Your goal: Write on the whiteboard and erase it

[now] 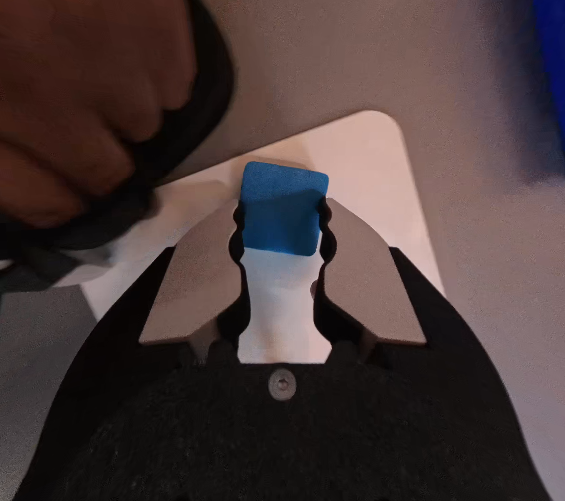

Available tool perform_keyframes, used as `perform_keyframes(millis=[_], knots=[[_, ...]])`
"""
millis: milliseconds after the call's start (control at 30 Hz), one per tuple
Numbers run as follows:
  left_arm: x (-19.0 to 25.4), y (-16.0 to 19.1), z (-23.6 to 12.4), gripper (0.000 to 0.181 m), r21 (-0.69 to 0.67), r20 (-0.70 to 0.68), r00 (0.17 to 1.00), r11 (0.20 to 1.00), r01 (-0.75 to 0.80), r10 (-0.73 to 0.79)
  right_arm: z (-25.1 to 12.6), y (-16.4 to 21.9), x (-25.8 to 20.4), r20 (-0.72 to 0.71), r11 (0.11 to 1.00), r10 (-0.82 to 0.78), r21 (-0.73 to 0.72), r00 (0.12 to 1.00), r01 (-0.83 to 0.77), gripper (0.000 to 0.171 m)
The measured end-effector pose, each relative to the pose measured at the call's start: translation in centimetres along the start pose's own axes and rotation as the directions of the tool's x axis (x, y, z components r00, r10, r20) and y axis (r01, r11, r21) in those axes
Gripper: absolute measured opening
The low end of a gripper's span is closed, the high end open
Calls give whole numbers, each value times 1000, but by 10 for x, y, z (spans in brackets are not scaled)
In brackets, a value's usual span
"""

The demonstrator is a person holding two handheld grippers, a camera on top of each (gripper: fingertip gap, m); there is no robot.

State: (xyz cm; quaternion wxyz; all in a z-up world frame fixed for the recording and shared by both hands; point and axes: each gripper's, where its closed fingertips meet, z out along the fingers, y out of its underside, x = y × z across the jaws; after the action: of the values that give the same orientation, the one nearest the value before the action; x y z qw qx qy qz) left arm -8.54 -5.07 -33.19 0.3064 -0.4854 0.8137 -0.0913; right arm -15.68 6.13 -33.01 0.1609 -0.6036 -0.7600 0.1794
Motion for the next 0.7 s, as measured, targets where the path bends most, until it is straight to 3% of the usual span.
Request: perform_keyframes(millis=[67, 100, 200, 267, 333, 433, 500, 600, 667, 700], knots=[[0, 0, 0, 1, 15, 2, 1000, 1000, 14, -14, -8, 20, 41, -71, 997, 82, 3, 994, -82, 48], [0, 0, 0, 1, 22, 0, 1000, 999, 23, -23, -14, 30, 40, -61, 996, 91, -3, 994, -91, 48], [0, 0, 0, 1, 24, -5, 1000, 1000, 19, -19, -16, 29, -30, 93, 997, -74, -29, 993, 77, 48], [0, -1, 0, 1, 26, -11, 1000, 999, 21, -21, -6, 10, -48, 95, 982, -181, -38, 979, 185, 48], [0, -1, 1, 1, 26, -8, 1000, 1000, 16, -16, 1, -3, -9, 21, 998, -56, 28, 998, 55, 49], [0, -1, 1, 1, 40, -12, 999, 999, 31, -31, -17, 34, 46, -85, 996, 92, 20, 992, -90, 48], [1, -1, 1, 1, 47, -20, 999, 998, 39, -38, -33, 60, 15, -29, 996, 88, -5, 996, -88, 48], [1, -2, 1, 1, 50, -26, 999, 998, 42, -41, -40, 64, -71, 75, 1000, -15, -18, 997, 17, 48], [1, -2, 1, 1, 50, -24, 999, 998, 39, -38, -37, 58, -77, 11, 1000, -9, -16, 1000, 9, 48], [1, -2, 1, 1, 47, -23, 999, 998, 36, -35, -37, 59, -58, -21, 997, 79, 22, 997, -79, 48]])
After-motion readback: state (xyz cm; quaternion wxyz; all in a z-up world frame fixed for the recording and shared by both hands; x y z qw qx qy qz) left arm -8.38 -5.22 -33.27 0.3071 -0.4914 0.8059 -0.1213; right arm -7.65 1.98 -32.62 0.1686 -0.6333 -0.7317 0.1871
